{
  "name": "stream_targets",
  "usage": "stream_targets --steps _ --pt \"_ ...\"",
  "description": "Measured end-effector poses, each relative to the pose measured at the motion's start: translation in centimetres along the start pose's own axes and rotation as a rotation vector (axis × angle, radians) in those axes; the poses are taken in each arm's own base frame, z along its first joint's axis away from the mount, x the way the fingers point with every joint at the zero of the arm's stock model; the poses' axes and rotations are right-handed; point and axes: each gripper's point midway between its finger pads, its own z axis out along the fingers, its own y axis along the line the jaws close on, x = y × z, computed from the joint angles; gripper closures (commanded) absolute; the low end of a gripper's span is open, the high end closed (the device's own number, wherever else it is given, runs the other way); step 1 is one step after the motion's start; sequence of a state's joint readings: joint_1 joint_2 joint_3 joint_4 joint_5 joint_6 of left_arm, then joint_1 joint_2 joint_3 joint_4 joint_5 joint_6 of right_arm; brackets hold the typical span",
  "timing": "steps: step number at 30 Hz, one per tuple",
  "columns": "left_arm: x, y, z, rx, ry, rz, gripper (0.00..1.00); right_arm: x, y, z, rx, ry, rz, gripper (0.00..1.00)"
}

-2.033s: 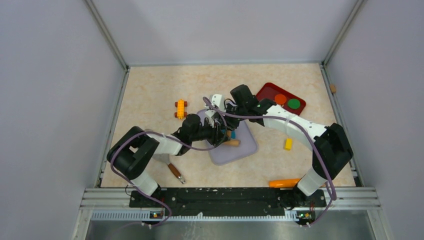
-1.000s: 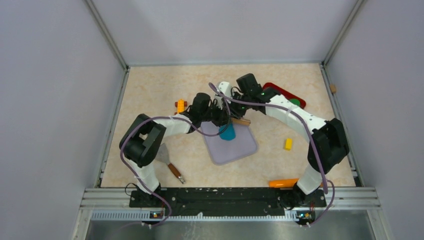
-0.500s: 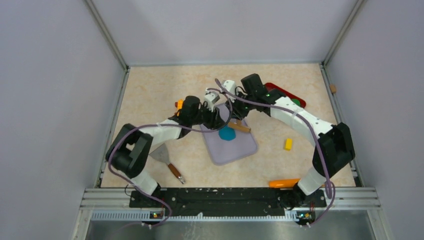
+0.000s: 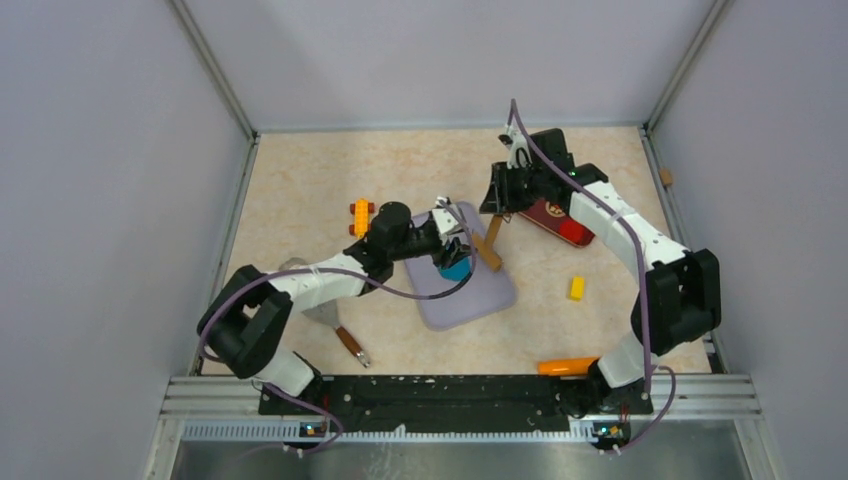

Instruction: Roll out the dumpling wrappers from the dough

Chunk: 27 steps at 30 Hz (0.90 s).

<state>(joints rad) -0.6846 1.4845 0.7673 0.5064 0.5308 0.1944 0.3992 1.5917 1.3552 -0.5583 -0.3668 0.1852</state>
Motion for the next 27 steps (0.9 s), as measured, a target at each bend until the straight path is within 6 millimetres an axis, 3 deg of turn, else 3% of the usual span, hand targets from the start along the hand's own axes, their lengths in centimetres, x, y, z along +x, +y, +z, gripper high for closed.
stream_targets --steps 4,12,15,18,20,21,23,24,27 --pt "-0.4 0.4 2.1 0.004 -0.015 0.031 0.44 -0.6 0.0 -0.3 -0.022 -0.021 0.1 1.0" --pt "0.5 1.0 5.7 -0.005 -0.003 0.033 0.48 -0.7 1.1 -1.2 -0.095 -0.039 0.195 1.0" --pt "0.9 1.3 7.3 -0.007 0.001 0.032 0.63 -0.6 1.4 -1.3 -0.118 -0.034 0.216 1.0" --pt "1.3 1.6 8.5 -0.013 0.006 0.019 0.87 -0.8 1.1 -1.4 -0.112 -0.044 0.22 1.0" --pt "1.6 2.3 9.0 -0.018 0.005 0.01 0.98 -0.8 0.5 -1.6 -0.103 -0.049 0.219 1.0" --pt "1.5 2.3 9.1 -0.016 0.002 0.014 1.0 -0.8 0.4 -1.7 -0.101 -0.053 0.214 0.95" --pt "1.5 2.1 9.1 -0.003 0.002 0.017 1.0 -0.6 0.2 -1.8 -0.098 -0.045 0.197 0.68" --pt "1.6 1.9 9.1 0.007 0.004 0.021 1.0 -0.3 0.1 -1.9 -0.094 -0.033 0.18 0.6" --pt "2.0 1.3 9.0 0.049 0.015 0.034 1.0 0.7 0.0 -2.3 -0.088 0.014 0.129 0.49"
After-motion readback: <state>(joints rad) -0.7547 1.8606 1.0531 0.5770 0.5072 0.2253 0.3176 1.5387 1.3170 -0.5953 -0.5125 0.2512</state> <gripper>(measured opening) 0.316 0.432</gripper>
